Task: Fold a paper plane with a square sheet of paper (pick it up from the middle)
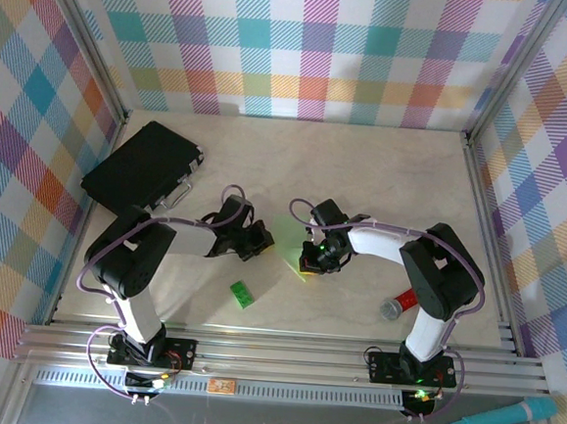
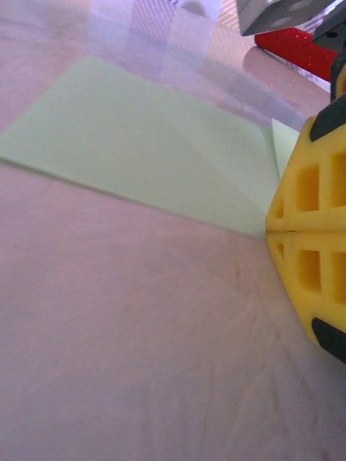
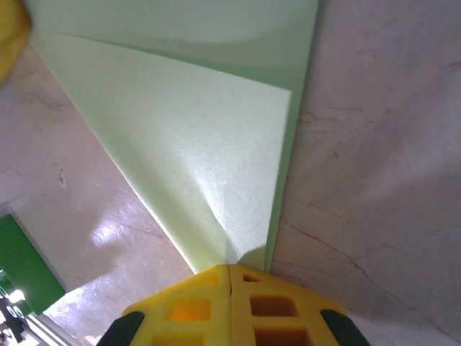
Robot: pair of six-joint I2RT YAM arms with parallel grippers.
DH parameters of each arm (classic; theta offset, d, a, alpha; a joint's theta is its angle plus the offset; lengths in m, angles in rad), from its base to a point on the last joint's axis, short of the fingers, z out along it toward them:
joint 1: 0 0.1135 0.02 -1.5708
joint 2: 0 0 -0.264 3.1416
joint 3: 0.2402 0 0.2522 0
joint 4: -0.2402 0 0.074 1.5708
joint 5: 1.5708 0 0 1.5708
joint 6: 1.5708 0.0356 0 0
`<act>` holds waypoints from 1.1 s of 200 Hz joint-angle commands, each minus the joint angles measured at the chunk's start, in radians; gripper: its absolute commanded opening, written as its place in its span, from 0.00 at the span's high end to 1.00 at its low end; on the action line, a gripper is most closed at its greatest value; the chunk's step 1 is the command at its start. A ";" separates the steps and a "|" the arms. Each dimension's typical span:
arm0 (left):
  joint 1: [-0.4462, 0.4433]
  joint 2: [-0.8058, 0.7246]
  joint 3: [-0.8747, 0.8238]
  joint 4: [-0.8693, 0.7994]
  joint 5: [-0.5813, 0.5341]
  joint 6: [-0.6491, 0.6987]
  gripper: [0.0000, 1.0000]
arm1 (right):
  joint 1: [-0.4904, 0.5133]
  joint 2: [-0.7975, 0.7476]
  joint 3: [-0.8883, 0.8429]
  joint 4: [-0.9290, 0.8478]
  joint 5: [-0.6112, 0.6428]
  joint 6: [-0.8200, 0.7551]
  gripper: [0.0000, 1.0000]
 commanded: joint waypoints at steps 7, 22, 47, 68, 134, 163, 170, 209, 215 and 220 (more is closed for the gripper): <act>0.072 0.005 0.006 -0.164 -0.091 0.076 1.00 | -0.014 0.043 -0.020 -0.159 0.112 -0.142 0.97; 0.087 0.000 0.027 -0.179 -0.067 0.090 1.00 | -0.017 0.043 0.033 -0.156 0.065 -0.216 0.97; 0.092 -0.049 0.068 -0.207 -0.044 0.099 0.99 | -0.017 0.014 0.106 -0.141 -0.023 -0.270 0.95; 0.092 -0.112 0.080 -0.227 -0.036 0.097 0.96 | -0.022 -0.060 0.116 -0.097 -0.062 -0.239 0.92; 0.044 -0.226 -0.019 -0.149 0.025 -0.002 0.78 | -0.024 -0.174 -0.011 0.059 -0.027 0.097 0.72; 0.010 -0.211 -0.045 -0.098 0.037 -0.044 0.73 | -0.023 -0.201 -0.054 0.121 -0.021 0.158 0.72; 0.002 -0.204 -0.049 -0.089 0.040 -0.049 0.73 | -0.023 -0.204 -0.055 0.121 -0.017 0.161 0.72; -0.027 -0.156 -0.052 -0.036 0.054 -0.078 0.73 | -0.019 -0.269 -0.098 0.150 0.045 0.181 0.72; -0.032 -0.149 -0.052 -0.030 0.054 -0.083 0.73 | -0.016 -0.271 -0.100 0.152 0.044 0.178 0.73; -0.034 -0.143 -0.052 -0.024 0.053 -0.087 0.73 | -0.014 -0.272 -0.100 0.154 0.038 0.176 0.74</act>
